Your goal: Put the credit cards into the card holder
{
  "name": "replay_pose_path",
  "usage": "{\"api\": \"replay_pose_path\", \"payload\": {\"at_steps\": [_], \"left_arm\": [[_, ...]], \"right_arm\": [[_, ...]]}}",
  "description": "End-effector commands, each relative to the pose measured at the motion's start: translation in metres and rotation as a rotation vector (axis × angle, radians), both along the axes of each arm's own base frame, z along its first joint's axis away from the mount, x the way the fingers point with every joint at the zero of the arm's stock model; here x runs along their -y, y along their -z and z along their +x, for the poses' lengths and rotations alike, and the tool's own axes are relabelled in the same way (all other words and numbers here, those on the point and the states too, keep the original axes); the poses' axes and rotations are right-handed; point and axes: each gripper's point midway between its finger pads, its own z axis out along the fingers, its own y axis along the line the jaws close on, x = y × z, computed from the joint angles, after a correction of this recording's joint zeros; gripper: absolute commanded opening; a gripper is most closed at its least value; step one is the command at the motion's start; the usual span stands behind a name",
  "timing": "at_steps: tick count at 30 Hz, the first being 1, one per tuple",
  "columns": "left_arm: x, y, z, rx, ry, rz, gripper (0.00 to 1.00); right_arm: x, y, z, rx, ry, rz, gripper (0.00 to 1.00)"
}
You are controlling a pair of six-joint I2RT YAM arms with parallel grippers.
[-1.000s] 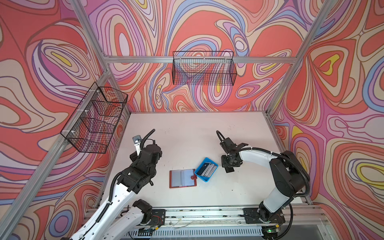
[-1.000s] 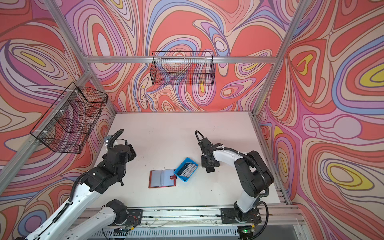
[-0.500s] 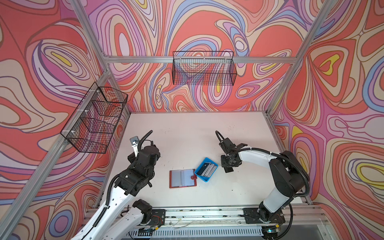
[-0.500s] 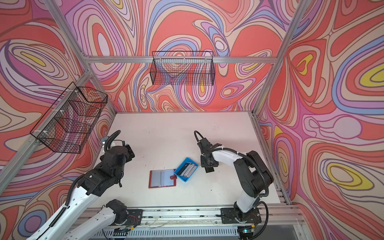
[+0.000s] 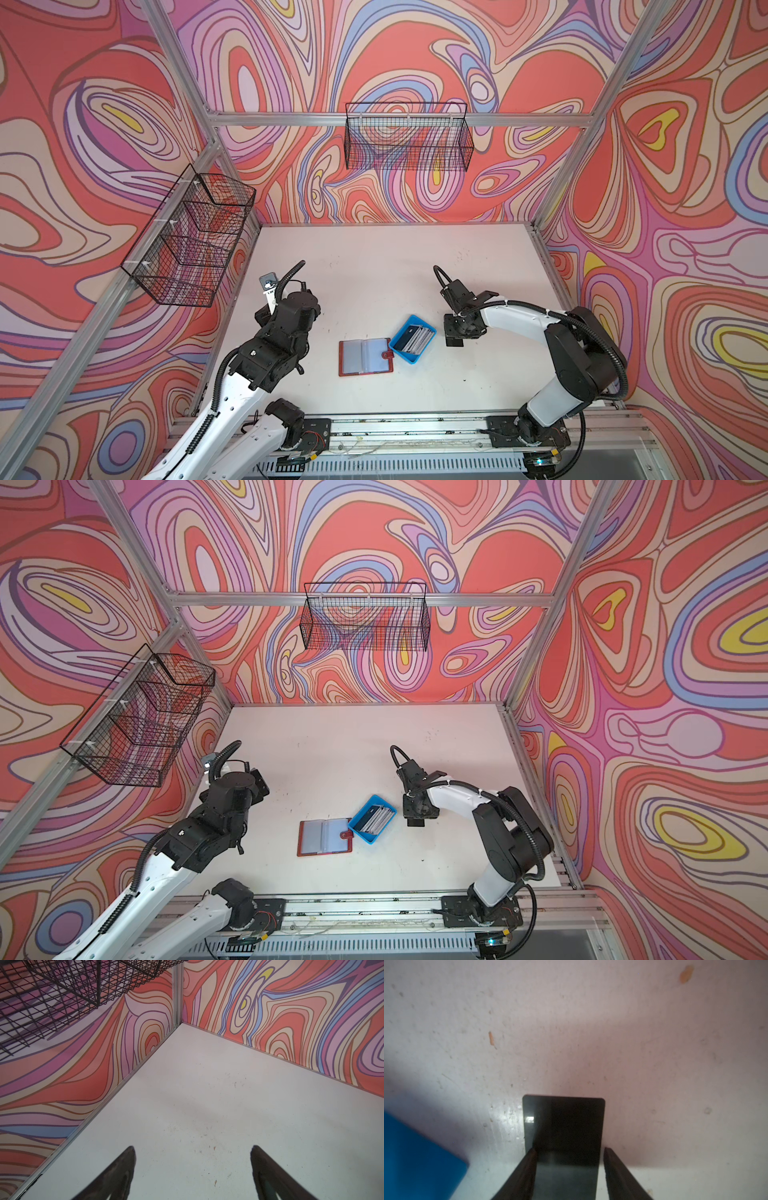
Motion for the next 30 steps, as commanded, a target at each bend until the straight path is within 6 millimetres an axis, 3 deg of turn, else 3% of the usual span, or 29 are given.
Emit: {"api": "replay_pose_path", "payload": {"at_steps": [1, 6, 12, 18, 20, 24, 30], "left_arm": [[-0.006, -0.001, -0.004, -0.008, -0.026, 0.008, 0.89], [-0.002, 0.002, -0.001, -0.021, -0.012, 0.003, 0.89], [0.005, 0.006, 0.003, -0.060, 0.019, 0.000, 0.89], [0.008, 0.008, 0.005, -0.074, 0.029, -0.001, 0.89], [0.009, 0.009, 0.005, -0.072, 0.033, -0.005, 0.88], [0.011, 0.010, 0.005, -0.073, 0.049, -0.016, 0.88], [0.014, 0.017, 0.000, -0.086, 0.075, -0.037, 0.88]], "right_arm": [[-0.002, -0.011, 0.006, 0.017, 0.005, -0.005, 0.62], [-0.012, -0.017, 0.031, 0.048, -0.008, -0.018, 0.69], [-0.018, 0.008, 0.034, 0.004, -0.016, -0.024, 0.67], [-0.005, 0.020, 0.009, -0.049, -0.004, -0.042, 0.60], [-0.002, 0.014, -0.001, -0.044, 0.008, -0.022, 0.57], [0.005, 0.012, -0.030, -0.065, 0.028, -0.009, 0.51], [-0.001, 0.012, -0.074, -0.095, 0.011, -0.001, 0.51]]}}
